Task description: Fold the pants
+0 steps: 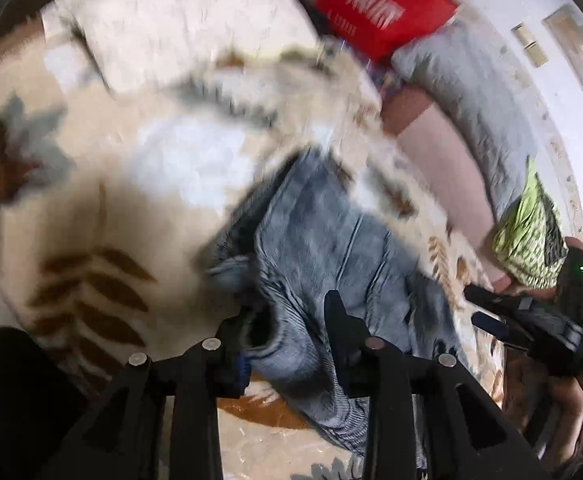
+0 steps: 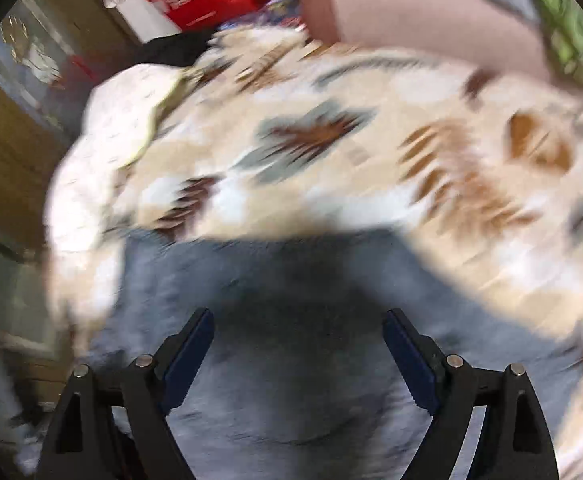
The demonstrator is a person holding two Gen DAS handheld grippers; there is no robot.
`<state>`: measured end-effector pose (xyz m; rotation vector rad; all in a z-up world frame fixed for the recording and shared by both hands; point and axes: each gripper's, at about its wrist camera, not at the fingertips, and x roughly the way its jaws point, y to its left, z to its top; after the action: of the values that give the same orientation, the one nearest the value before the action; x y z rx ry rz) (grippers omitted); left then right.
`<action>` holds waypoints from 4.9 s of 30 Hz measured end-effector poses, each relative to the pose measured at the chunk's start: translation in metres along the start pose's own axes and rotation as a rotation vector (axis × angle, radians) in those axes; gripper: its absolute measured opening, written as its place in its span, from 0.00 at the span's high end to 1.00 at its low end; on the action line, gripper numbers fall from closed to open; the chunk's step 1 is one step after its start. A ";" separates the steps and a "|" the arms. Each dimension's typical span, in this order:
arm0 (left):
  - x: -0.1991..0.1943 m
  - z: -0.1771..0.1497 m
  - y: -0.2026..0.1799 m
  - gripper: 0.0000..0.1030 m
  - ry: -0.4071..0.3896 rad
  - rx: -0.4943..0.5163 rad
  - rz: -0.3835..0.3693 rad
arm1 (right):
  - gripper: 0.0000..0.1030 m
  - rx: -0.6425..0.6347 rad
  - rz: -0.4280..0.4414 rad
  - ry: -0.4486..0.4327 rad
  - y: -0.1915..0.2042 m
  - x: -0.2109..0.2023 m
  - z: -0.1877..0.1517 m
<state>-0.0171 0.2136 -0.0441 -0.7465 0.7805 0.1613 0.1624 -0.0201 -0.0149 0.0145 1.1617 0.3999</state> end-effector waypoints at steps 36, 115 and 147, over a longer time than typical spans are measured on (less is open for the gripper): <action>0.040 -0.028 -0.045 0.20 0.018 0.382 0.200 | 0.93 -0.097 -0.118 -0.028 -0.025 0.018 0.035; -0.021 -0.030 -0.034 0.16 -0.111 0.245 0.289 | 0.24 0.422 0.372 -0.331 -0.177 -0.090 -0.215; -0.021 -0.046 -0.018 0.16 0.019 0.119 0.139 | 0.24 0.317 0.249 -0.337 -0.147 -0.100 -0.212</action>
<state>-0.0514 0.1730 -0.0415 -0.5826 0.8531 0.2312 -0.0168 -0.2292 -0.0442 0.4897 0.8800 0.4109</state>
